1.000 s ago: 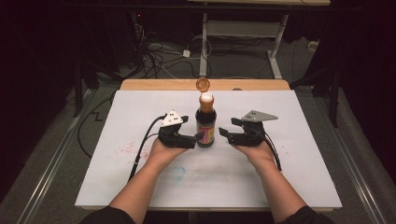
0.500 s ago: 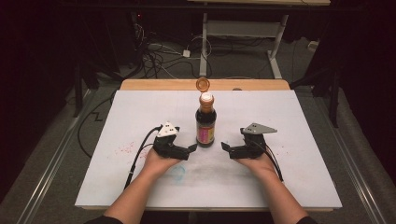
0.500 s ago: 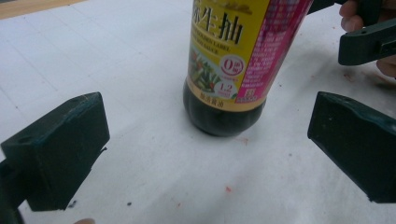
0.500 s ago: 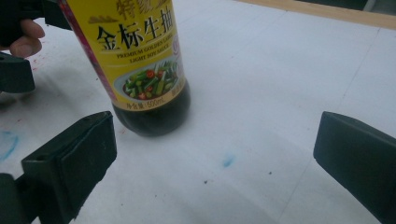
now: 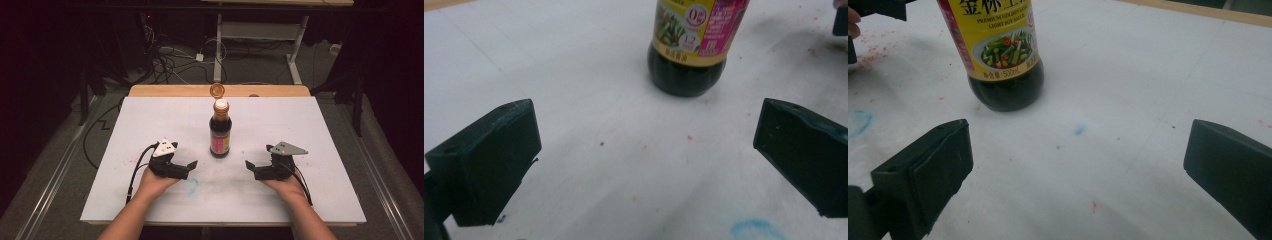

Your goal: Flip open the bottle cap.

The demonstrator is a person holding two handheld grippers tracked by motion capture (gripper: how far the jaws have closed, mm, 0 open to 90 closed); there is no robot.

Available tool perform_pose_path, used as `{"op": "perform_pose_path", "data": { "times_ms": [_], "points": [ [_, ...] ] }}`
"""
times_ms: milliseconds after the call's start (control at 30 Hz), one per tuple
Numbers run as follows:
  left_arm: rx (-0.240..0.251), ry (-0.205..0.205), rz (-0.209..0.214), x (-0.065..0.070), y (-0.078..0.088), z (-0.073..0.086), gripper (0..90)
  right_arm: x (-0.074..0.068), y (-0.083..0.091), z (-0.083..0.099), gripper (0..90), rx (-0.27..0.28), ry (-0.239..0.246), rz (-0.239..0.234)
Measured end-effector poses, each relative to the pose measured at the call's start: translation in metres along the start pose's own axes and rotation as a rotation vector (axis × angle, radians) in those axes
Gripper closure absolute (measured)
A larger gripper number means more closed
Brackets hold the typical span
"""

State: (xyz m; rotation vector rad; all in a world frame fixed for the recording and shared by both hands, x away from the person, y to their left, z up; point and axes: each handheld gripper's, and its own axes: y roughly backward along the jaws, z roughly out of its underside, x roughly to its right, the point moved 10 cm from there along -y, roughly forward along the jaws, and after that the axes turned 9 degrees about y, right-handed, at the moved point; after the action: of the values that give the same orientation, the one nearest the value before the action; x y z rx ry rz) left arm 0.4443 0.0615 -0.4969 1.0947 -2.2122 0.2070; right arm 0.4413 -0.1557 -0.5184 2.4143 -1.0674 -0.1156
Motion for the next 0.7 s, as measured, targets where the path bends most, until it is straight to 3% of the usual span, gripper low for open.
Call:
{"op": "perform_pose_path", "data": {
  "times_ms": [433, 633, 700],
  "points": [
    [0.048, 0.006, -0.023, -0.017, 0.044, -0.002, 0.0, -0.002, 0.027, 0.015, 0.2, 0.012, 0.016, 0.030],
    [0.061, -0.030, -0.031, -0.016, 0.062, 0.008, 0.0, -0.001, 0.044, 0.028, 0.2, 0.020, 0.009, 0.054],
    [0.067, -0.016, -0.024, -0.014, 0.066, 0.008, 0.0, -0.002, 0.047, 0.032, 0.2, 0.016, 0.015, 0.060]
  ]
}}
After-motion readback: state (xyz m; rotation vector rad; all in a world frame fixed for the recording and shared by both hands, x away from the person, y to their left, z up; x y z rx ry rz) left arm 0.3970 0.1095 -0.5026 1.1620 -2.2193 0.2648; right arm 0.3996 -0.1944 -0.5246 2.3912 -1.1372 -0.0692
